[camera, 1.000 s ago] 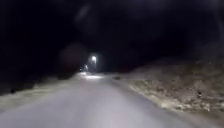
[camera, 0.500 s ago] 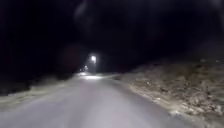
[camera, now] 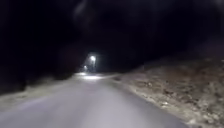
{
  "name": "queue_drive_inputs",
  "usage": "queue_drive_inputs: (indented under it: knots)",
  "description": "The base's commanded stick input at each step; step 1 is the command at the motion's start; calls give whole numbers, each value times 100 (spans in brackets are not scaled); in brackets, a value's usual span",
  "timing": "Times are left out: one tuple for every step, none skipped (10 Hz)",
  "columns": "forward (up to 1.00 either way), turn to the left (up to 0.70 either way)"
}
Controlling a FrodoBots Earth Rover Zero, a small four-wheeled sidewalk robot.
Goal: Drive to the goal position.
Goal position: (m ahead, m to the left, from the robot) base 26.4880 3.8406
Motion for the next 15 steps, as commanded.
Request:
queue_drive_inputs:
  knots:
    - [85, 0]
    - [85, 0]
    - [85, 0]
    - [85, 0]
    - [85, 0]
    - [85, 0]
    - [85, 34]
    - [85, 34]
    - [85, 31]
    - [85, 11]
    - [85, 0]
    - [85, 0]
    - [85, 0]
    - [85, 0]
    - [85, 0]
